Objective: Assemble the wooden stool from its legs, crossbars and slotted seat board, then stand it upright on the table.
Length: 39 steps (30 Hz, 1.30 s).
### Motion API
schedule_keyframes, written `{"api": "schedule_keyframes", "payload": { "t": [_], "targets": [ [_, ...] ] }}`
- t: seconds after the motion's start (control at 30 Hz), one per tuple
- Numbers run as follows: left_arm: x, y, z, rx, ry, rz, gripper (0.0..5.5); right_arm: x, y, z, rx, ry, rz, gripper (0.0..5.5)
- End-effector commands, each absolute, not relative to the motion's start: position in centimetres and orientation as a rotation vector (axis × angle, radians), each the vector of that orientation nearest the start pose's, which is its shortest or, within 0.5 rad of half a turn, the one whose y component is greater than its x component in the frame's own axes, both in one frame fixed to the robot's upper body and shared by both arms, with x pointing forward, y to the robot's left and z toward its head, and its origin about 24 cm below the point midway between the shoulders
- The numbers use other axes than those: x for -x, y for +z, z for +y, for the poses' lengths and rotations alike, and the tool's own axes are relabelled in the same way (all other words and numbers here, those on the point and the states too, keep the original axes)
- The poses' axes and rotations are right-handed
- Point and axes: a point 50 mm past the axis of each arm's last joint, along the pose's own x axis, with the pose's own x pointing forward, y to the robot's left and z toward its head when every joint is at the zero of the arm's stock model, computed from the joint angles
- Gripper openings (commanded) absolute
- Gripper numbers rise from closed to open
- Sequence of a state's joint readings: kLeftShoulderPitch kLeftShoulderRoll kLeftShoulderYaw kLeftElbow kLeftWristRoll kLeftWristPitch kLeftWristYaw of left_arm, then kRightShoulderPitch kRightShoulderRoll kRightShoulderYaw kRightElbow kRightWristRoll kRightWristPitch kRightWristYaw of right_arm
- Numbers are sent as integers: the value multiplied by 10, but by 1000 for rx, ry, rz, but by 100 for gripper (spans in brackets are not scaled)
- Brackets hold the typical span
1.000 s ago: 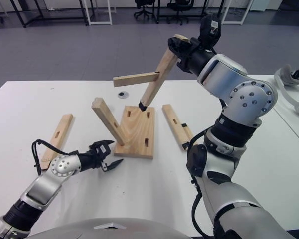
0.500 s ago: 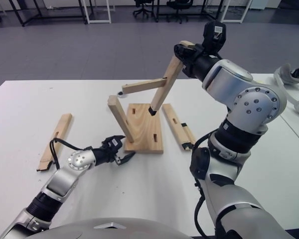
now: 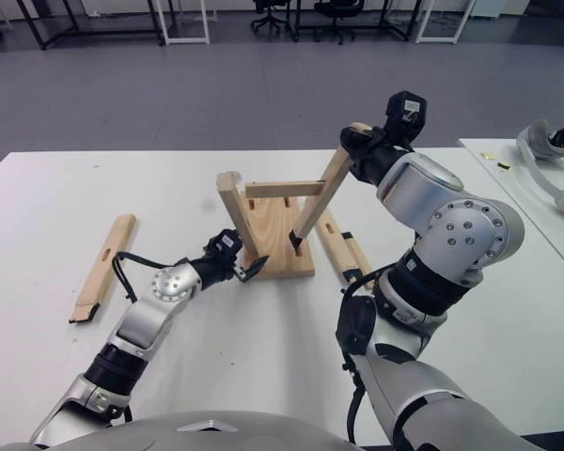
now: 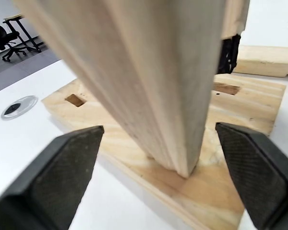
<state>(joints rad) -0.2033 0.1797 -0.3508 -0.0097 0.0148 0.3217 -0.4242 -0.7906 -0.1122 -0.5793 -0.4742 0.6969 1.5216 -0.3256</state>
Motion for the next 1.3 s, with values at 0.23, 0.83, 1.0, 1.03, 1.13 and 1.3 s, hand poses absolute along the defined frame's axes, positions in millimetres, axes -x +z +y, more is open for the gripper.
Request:
{"api": "schedule_keyframes", "payload": {
  "t": [0.23, 0.83, 1.0, 1.03, 1.13, 1.3],
  "targets": [
    [-266, 46, 93, -273, -707, 221, 430, -282, 222, -180, -294, 113, 215, 101],
    [-270, 48, 96, -298, -729, 222, 430, -274, 208, -168, -353, 118, 226, 101],
    [-270, 48, 97, -299, -727, 222, 430, -275, 206, -169, -353, 111, 228, 101],
    [-270, 48, 97, -298, -726, 223, 430, -275, 205, -170, -352, 106, 229, 101],
    [-270, 48, 97, -297, -726, 224, 430, -277, 203, -172, -341, 95, 227, 101],
    [-269, 46, 97, -299, -732, 229, 430, -279, 205, -172, -331, 104, 203, 101]
  ]
}}
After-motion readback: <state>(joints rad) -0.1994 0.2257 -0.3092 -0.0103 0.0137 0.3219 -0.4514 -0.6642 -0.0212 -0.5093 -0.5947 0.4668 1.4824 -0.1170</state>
